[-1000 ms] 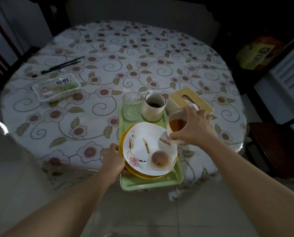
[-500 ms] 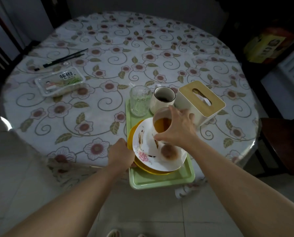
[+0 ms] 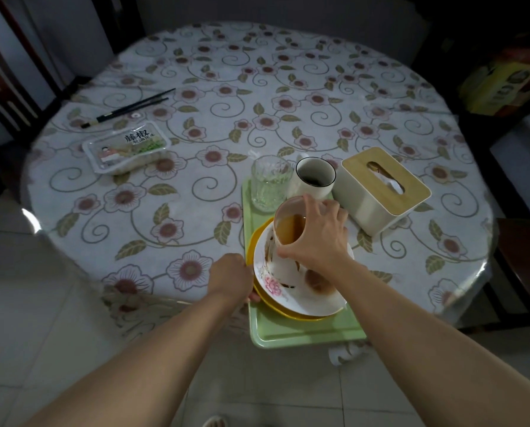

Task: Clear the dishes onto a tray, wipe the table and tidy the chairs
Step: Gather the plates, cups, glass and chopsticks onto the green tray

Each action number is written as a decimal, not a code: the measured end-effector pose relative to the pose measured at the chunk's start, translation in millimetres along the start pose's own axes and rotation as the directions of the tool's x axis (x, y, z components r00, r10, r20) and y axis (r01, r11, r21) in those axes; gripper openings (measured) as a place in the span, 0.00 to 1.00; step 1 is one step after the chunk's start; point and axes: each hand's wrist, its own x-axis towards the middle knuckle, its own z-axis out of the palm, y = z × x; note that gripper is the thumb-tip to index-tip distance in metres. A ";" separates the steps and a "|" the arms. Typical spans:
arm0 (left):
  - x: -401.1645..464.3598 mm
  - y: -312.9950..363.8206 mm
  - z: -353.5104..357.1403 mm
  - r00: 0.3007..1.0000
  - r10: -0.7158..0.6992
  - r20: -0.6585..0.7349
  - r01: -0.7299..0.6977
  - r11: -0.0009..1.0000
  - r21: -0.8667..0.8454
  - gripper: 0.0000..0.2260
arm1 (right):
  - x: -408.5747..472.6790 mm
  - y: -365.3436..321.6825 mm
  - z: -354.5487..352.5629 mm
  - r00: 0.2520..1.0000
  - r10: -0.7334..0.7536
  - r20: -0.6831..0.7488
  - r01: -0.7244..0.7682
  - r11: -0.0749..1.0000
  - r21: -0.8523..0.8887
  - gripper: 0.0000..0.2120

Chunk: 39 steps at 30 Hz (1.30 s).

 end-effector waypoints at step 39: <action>59.1 41.3 -149.5 0.953 0.102 -0.285 -0.060 0.986 0.153 0.19 | 40.4 -112.2 -52.1 0.984 -0.167 0.056 0.161 0.982 0.100 0.21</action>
